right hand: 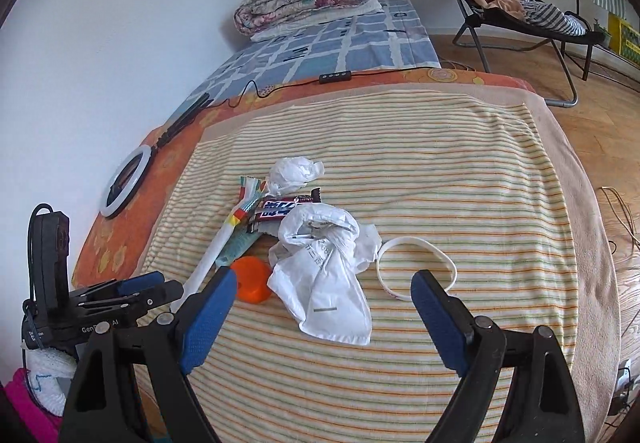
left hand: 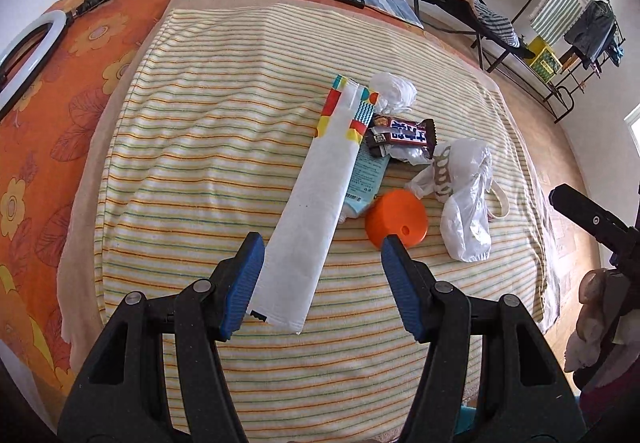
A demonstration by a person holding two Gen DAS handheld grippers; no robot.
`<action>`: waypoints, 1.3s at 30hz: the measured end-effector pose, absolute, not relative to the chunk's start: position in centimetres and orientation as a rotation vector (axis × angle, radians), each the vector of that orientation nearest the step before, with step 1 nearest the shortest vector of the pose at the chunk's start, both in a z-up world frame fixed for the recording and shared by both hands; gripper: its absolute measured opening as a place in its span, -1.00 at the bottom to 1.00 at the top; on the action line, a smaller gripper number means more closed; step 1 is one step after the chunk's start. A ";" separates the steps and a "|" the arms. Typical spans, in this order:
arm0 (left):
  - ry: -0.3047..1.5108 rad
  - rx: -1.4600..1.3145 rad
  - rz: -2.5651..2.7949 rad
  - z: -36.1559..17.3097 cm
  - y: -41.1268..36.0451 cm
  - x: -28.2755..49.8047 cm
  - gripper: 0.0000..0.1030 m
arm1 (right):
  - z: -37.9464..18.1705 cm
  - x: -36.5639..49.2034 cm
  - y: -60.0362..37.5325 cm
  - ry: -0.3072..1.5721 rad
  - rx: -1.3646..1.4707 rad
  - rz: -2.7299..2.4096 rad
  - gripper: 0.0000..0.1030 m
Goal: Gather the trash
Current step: 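Grasp the white printed paper strip with the left tool while the right tool grasps the white plastic bag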
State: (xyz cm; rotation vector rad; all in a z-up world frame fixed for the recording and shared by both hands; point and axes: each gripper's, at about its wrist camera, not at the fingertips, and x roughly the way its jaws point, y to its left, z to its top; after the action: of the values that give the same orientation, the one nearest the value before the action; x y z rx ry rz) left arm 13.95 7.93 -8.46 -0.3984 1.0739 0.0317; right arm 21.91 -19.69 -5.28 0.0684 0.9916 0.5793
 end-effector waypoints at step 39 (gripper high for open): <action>1.063 -0.380 0.070 -10.9 9.9 19.9 -0.54 | -11.5 26.7 -14.8 1.095 0.068 0.616 0.31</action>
State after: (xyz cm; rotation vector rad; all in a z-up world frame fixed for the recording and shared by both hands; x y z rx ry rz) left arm 19.92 9.92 -10.93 -0.3803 1.0627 0.0701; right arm 26.75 -14.76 -11.47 0.0676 1.0948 0.6156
